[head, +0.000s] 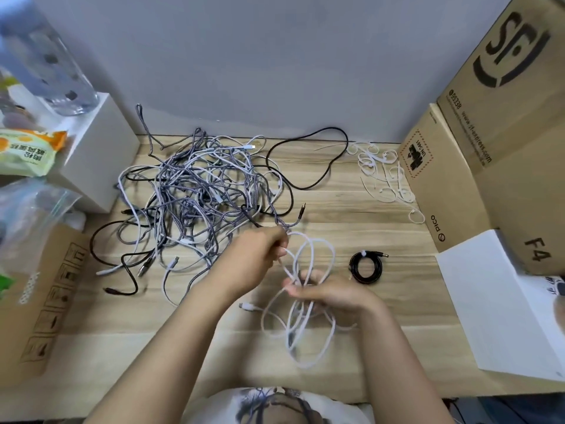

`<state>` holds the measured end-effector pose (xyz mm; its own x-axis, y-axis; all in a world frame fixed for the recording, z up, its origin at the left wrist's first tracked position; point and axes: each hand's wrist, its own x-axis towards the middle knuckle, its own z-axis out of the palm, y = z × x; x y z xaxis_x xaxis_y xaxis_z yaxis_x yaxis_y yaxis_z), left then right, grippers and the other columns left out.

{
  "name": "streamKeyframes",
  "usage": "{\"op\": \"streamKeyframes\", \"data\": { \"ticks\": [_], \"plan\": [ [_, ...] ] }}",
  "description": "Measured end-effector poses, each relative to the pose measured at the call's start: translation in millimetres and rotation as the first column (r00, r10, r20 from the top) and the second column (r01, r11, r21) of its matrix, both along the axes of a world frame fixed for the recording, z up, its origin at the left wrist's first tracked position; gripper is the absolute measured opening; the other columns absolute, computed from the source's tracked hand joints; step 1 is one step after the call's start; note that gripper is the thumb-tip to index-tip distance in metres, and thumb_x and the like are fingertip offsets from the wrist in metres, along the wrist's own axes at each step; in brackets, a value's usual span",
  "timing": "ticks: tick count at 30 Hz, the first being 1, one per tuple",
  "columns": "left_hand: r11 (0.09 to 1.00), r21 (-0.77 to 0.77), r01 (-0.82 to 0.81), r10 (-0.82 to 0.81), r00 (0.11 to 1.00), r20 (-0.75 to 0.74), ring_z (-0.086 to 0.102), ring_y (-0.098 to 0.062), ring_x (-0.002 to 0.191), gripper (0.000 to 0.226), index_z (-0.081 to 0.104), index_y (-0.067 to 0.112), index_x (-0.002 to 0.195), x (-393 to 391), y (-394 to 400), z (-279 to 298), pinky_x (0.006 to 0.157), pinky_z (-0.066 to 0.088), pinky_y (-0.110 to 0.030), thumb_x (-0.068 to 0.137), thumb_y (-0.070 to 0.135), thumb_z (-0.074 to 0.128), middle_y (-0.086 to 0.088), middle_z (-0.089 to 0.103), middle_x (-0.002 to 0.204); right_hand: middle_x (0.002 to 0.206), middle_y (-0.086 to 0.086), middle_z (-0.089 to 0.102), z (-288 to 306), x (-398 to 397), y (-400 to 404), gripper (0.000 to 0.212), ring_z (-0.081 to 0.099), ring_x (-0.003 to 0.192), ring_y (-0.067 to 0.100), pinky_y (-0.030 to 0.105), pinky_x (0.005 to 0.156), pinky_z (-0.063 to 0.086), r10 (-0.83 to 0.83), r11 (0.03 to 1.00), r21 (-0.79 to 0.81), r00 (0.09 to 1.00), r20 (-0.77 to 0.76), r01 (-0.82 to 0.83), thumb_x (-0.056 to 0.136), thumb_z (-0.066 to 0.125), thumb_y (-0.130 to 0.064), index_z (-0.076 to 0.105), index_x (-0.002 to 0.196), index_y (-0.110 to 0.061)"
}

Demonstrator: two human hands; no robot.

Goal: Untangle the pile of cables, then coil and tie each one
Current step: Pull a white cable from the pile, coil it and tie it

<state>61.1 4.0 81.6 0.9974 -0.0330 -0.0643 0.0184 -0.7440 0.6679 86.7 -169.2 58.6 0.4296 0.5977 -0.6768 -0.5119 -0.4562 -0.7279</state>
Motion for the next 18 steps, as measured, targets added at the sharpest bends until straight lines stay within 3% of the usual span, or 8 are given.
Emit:
{"op": "streamKeyframes", "data": {
  "ticks": [3, 6, 8, 10, 12, 14, 16, 18],
  "plan": [
    [0.999, 0.013, 0.053, -0.052, 0.997, -0.064, 0.050, -0.009, 0.063, 0.010, 0.056, 0.014, 0.085, -6, 1, 6, 0.058, 0.034, -0.016, 0.089, 0.004, 0.054, 0.011, 0.050, 0.063, 0.092, -0.009, 0.056, 8, 1, -2, 0.048, 0.056, 0.092, 0.004, 0.007, 0.071, 0.042, 0.303, 0.945, -0.196, 0.928, 0.216, -0.263, 0.079, 0.073, -0.007, 0.053, 0.121, -0.014],
    [0.998, 0.005, 0.056, -0.055, 0.988, -0.143, 0.047, -0.015, 0.068, 0.006, 0.056, 0.017, 0.086, -10, 4, 13, 0.058, 0.031, -0.023, 0.092, 0.016, 0.056, 0.011, 0.047, 0.063, 0.149, 0.007, 0.031, 18, 8, -8, 0.101, 0.028, 0.137, 0.018, 0.020, 0.108, 0.027, 0.573, 0.767, -0.524, 0.765, 0.295, -0.372, 0.072, 0.080, -0.028, 0.017, 0.149, -0.011],
    [1.000, -0.001, 0.021, -0.021, 0.990, -0.140, 0.043, -0.009, 0.059, 0.014, 0.054, 0.021, 0.080, -12, 5, 17, 0.052, 0.028, -0.021, 0.091, 0.028, 0.059, 0.010, 0.045, 0.059, 0.156, 0.001, 0.012, 24, 10, -12, 0.118, 0.011, 0.144, 0.016, 0.028, 0.115, 0.017, 0.578, 0.769, -0.533, 0.739, 0.345, -0.353, 0.068, 0.083, -0.031, 0.000, 0.151, -0.020],
    [1.000, -0.001, -0.025, 0.024, 0.994, -0.104, 0.039, -0.003, 0.051, 0.020, 0.055, 0.022, 0.075, -13, 5, 21, 0.050, 0.026, -0.022, 0.089, 0.036, 0.061, 0.008, 0.042, 0.052, 0.155, -0.006, 0.011, 33, 10, -12, 0.122, 0.008, 0.144, 0.011, 0.030, 0.117, 0.015, 0.472, 0.866, -0.399, 0.753, 0.457, -0.300, 0.065, 0.085, -0.031, -0.002, 0.150, -0.030],
    [0.997, -0.045, -0.067, 0.064, 0.996, -0.069, 0.038, -0.004, 0.048, 0.025, 0.058, 0.021, 0.071, -12, 6, 22, 0.050, 0.027, -0.025, 0.087, 0.040, 0.062, 0.006, 0.041, 0.048, 0.151, -0.009, 0.022, 42, 8, -7, 0.110, 0.019, 0.140, 0.005, 0.028, 0.117, 0.019, 0.287, 0.958, -0.150, 0.804, 0.521, -0.245, 0.066, 0.083, -0.032, 0.009, 0.147, -0.038],
    [0.980, -0.162, -0.116, 0.110, 0.993, -0.043, 0.045, -0.007, 0.051, 0.029, 0.059, 0.021, 0.066, -11, 5, 24, 0.054, 0.033, -0.028, 0.087, 0.041, 0.062, 0.006, 0.050, 0.050, 0.137, -0.007, 0.043, 49, 7, 2, 0.077, 0.039, 0.126, -0.003, 0.020, 0.110, 0.029, 0.100, 0.980, 0.101, 0.858, 0.503, -0.173, 0.074, 0.071, -0.032, 0.030, 0.139, -0.035],
    [0.918, -0.337, -0.208, 0.205, 0.978, -0.045, 0.044, -0.003, 0.049, 0.029, 0.059, 0.020, 0.064, -9, 6, 27, 0.052, 0.035, -0.022, 0.088, 0.034, 0.062, 0.011, 0.052, 0.048, 0.105, -0.004, 0.060, 51, 5, 13, 0.038, 0.055, 0.097, -0.005, 0.015, 0.095, 0.041, -0.067, 0.966, 0.250, 0.877, 0.477, -0.063, 0.085, 0.057, -0.024, 0.048, 0.122, -0.025],
    [0.779, -0.547, -0.305, 0.277, 0.951, -0.136, 0.031, -0.002, 0.040, 0.031, 0.055, 0.013, 0.063, -8, 4, 33, 0.042, 0.025, -0.016, 0.091, 0.026, 0.058, 0.011, 0.037, 0.041, 0.072, -0.009, 0.060, 50, 5, 19, 0.014, 0.059, 0.071, 0.000, 0.017, 0.079, 0.047, -0.204, 0.948, 0.314, 0.853, 0.480, 0.050, 0.094, 0.047, -0.010, 0.057, 0.104, -0.016]
  ]
}}
